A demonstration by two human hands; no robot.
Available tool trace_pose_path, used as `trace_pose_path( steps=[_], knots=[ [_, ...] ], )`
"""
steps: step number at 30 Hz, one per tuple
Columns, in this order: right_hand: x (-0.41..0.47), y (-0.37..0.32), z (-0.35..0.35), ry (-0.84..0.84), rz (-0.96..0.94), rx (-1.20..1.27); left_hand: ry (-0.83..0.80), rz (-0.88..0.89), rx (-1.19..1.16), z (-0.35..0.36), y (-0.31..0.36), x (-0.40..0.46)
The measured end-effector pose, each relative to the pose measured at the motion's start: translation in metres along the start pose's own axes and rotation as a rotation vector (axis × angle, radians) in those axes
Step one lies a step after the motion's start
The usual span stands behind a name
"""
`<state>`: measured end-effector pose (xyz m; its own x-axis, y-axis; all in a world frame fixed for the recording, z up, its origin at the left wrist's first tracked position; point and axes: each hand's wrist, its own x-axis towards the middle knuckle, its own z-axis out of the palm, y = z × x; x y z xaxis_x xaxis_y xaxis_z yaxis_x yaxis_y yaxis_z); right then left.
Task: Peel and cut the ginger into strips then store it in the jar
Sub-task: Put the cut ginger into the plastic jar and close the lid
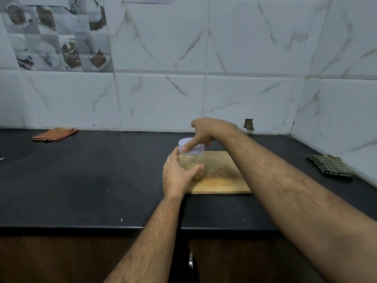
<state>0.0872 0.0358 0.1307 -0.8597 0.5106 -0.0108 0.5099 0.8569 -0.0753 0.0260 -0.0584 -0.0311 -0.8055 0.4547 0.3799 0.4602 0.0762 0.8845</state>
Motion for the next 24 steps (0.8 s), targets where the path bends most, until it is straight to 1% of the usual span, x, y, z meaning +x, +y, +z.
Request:
trace_pose_path(
  steps=[1,2,6,7,8,11,12,13,15,16,17,19,20,21,24],
  knots=[
    [-0.003,-0.003,0.002,0.055,0.018,0.0,0.001,0.002,0.006,0.0,0.0,0.0],
    [-0.005,-0.003,0.001,0.071,0.018,0.006,0.001,0.005,0.011,0.0,0.001,0.0],
    [-0.007,0.001,-0.01,-0.097,-0.072,0.107,0.006,0.0,0.006,0.0,0.0,0.001],
    [-0.007,0.002,-0.009,-0.103,-0.079,0.116,0.006,-0.001,0.005,0.0,0.001,0.0],
    [-0.006,0.003,-0.006,-0.068,-0.074,0.106,0.006,-0.001,0.006,0.0,0.001,0.0],
    [-0.008,0.002,0.001,0.152,-0.006,0.082,0.009,0.011,0.005,0.0,0.001,0.0],
    [-0.008,0.004,0.001,0.167,-0.001,0.113,0.006,0.012,0.005,0.001,0.0,0.0],
    [-0.008,0.006,0.0,0.119,-0.016,0.144,0.003,0.008,0.004,0.001,-0.001,0.0],
    [-0.01,0.01,-0.004,-0.056,-0.085,0.158,-0.003,-0.006,0.004,0.001,-0.001,0.001],
    [-0.009,0.011,-0.003,-0.095,-0.103,0.145,-0.004,-0.01,0.004,0.001,-0.001,0.001],
    [-0.008,0.011,0.0,-0.077,-0.094,0.115,-0.004,-0.011,0.003,0.001,-0.001,0.002],
    [-0.006,0.01,0.006,0.079,-0.029,0.08,-0.006,-0.006,-0.002,0.001,-0.001,0.001],
    [-0.006,0.01,0.007,0.129,-0.005,0.081,-0.006,-0.004,-0.004,0.001,-0.001,0.001],
    [-0.006,0.01,0.007,0.117,-0.011,0.108,-0.008,-0.004,-0.003,0.001,-0.001,0.001],
    [-0.005,0.015,0.007,-0.072,-0.114,0.251,-0.004,-0.008,0.004,0.001,-0.002,0.001]
  ],
)
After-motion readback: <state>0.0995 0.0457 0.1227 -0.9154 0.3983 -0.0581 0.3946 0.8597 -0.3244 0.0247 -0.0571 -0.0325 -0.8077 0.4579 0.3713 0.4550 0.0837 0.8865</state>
